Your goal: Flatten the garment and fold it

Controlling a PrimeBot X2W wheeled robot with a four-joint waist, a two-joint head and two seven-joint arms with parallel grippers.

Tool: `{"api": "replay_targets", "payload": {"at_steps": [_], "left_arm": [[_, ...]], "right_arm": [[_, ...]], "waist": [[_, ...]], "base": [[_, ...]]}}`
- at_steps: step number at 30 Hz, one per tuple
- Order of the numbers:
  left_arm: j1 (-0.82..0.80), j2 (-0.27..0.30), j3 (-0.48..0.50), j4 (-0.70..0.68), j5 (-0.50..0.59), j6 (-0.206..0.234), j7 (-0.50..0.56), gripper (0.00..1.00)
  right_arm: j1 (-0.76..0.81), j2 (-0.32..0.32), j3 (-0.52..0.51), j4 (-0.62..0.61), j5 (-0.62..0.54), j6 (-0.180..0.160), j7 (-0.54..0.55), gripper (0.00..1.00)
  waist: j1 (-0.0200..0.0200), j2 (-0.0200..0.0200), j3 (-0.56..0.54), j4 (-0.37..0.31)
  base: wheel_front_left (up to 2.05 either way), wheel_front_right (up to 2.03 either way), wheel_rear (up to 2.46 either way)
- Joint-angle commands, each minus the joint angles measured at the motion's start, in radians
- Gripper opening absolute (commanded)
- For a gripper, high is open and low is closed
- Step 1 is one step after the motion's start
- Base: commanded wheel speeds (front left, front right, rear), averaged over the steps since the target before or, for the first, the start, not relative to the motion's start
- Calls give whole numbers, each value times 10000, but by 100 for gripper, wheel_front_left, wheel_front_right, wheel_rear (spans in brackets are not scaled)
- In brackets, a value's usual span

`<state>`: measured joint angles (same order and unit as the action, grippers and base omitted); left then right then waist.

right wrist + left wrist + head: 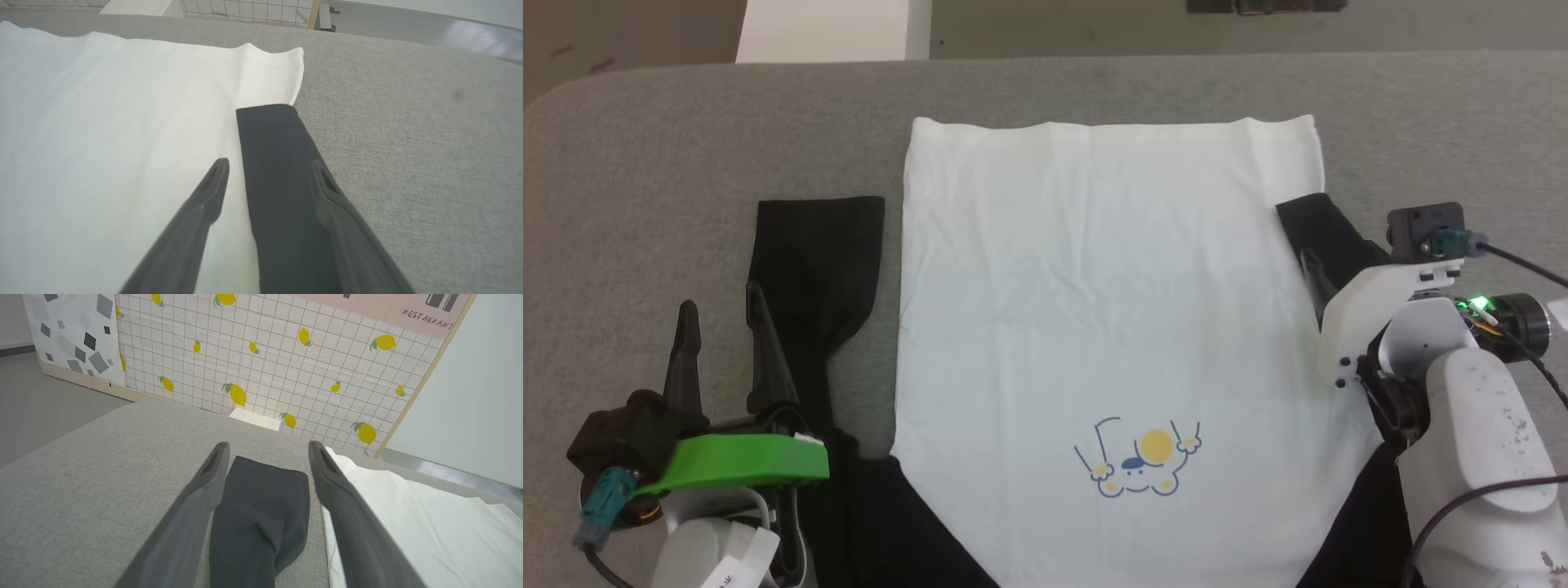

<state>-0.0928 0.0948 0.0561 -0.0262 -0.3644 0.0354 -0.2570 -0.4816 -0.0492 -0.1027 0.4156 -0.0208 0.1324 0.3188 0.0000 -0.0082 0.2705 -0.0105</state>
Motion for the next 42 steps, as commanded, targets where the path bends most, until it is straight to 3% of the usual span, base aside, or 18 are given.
{"api": "replay_targets", "payload": {"at_steps": [1, 13, 21, 22, 24, 25, 28, 36, 42], "left_arm": [[-213, -70, 70, 33, 103, -88, -46, 100], [-413, -351, 521, 347, 337, -570, -46, 100], [-555, -412, 537, 265, 427, -681, -47, 100], [-557, -416, 537, 259, 438, -686, -47, 100], [-545, -423, 573, 250, 454, -697, -47, 100], [-544, -424, 600, 259, 450, -710, -47, 100], [-519, -430, 658, 330, 475, -734, -47, 100], [-293, -441, 689, 577, 455, -741, -47, 100], [-11, -443, 672, 710, 377, -702, -47, 100]], "right_arm": [[-219, -11, -141, 214, -199, -17, 111, 100], [-950, -11, -2021, 1152, -841, -17, -123, 100], [-1511, -11, -2150, 1972, -906, -17, 357, 100], [-1552, -11, -2153, 2153, -839, -17, 621, 82], [-1585, -11, -2139, 2389, -809, -17, 1128, 11], [-1579, -11, -2143, 2395, -834, -17, 1220, 0], [-1480, -10, -2271, 2250, -805, -17, 1265, 0], [-832, -10, -2961, 1218, -346, -17, 182, 0], [52, -10, -3211, -166, -85, -17, -64, 0]], "waist": [[0, 79, 309, 310], [0, 79, 509, 426], [0, 79, 846, 436], [0, 79, 864, 436], [0, 79, 881, 418], [0, 79, 880, 409], [0, 79, 777, 371], [0, 79, 127, 185], [0, 79, -434, 40]], "base": [[0, 0, 0], [0, 0, 0], [0, 0, 0], [0, 0, 0], [0, 0, 0], [0, 0, 0], [0, 0, 0], [0, 0, 0], [0, 0, 0]]}}
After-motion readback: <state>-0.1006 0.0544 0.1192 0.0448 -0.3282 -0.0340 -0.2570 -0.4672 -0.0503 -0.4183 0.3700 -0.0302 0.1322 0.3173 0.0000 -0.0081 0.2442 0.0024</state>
